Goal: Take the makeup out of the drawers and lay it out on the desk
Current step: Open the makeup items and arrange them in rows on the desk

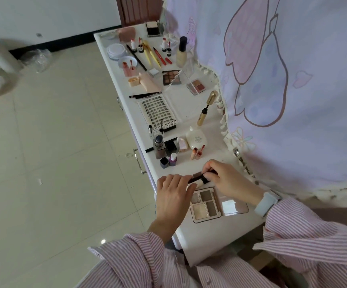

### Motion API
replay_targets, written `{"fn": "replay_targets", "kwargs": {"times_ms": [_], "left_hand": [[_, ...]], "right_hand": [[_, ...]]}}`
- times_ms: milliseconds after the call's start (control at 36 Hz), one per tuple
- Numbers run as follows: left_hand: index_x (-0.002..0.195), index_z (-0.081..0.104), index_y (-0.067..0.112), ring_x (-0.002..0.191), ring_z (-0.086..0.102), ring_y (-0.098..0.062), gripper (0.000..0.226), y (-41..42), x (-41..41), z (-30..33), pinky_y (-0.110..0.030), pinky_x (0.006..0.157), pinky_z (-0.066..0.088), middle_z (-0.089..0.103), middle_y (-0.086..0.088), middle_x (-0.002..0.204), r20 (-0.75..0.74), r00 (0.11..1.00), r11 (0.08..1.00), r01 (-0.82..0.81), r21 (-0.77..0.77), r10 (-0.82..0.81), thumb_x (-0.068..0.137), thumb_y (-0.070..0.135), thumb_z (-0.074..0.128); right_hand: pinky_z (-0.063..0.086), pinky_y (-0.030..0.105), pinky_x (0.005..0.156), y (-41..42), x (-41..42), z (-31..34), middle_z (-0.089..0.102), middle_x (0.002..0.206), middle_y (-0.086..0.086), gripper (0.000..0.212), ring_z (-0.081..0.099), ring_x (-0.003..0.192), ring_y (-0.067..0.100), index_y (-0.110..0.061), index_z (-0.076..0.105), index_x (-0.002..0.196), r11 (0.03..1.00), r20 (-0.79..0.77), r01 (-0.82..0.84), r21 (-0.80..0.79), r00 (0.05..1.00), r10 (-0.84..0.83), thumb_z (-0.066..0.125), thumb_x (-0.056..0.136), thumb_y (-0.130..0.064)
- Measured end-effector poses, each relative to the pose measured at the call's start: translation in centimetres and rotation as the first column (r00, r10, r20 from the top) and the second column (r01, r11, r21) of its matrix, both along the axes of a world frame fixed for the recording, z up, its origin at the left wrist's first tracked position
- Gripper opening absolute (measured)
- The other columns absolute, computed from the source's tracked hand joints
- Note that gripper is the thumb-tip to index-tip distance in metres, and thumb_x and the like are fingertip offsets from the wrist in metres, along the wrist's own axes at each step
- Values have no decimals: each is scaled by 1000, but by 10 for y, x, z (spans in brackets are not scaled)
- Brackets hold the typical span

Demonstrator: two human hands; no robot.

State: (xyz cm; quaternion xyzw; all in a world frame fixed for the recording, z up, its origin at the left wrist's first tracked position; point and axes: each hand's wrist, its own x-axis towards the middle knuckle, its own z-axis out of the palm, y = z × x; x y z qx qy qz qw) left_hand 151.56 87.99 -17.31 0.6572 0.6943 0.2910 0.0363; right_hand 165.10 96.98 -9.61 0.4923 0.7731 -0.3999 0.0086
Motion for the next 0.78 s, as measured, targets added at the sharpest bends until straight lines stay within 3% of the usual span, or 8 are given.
{"fn": "replay_targets", "kwargs": {"times_ms": [56,139,250,361,472,611,694,778], "left_hand": [[86,65,15,55,54,-13,30,-5,-2,1,-26,55,44,59,3,69,47,999,1000,4,-30,-2,91,33,41],[79,61,15,39,43,-10,33,-16,-8,2,-20,35,33,56,5,61,142,989,994,-10,-111,26,93,35,38],[65,54,17,34,26,-7,41,-30,-21,5,-11,38,15,34,12,46,163,985,986,-37,-165,64,90,45,39],[58,45,18,34,33,-15,48,-40,-28,4,-19,37,22,30,10,41,202,973,966,-61,-251,114,87,56,35],[54,31,23,35,27,-15,50,-42,-34,8,-18,38,16,18,10,38,217,966,953,-76,-292,143,83,63,30],[49,25,20,40,25,-10,72,-43,-49,10,-23,44,21,27,6,42,195,970,869,-30,-494,144,65,89,11],[55,35,19,46,34,-10,60,-44,-58,14,-23,49,27,36,7,48,242,962,825,35,-564,125,78,75,39],[71,49,21,53,43,-8,38,-49,-66,18,-22,51,30,44,9,57,290,951,815,82,-573,108,87,56,49]], "right_hand": [[38,12,57,-9,-6,-3,56,72,-11,7,54,62,-2,-17,56,91,993,-102,93,-72,990,-100,50,94,-16],[36,13,57,-22,-14,-12,56,64,-11,9,52,54,-5,-20,58,86,975,-186,192,-109,960,-210,53,92,-17],[39,16,60,-38,-22,-22,56,64,-8,19,52,56,-2,-26,55,77,971,-224,191,-141,950,-219,53,92,-15],[39,13,60,-46,-28,-25,54,63,-7,20,50,55,-3,-26,55,76,976,-232,159,-145,954,-190,53,93,-16],[38,11,59,-49,-35,-23,53,63,-8,16,49,56,-3,-19,57,78,980,-266,134,-147,949,-170,53,93,-14],[39,11,59,-47,-35,-19,55,66,-8,12,49,57,-3,-18,59,83,987,-260,90,-131,958,-122,53,93,-17],[43,15,62,-46,-35,-16,58,70,-5,9,54,62,0,-17,61,87,986,-242,73,-150,964,-108,53,93,-19],[43,10,58,-41,-32,-12,63,78,0,10,57,63,3,-17,59,91,984,-227,126,-123,962,-152,50,94,-16]]}}
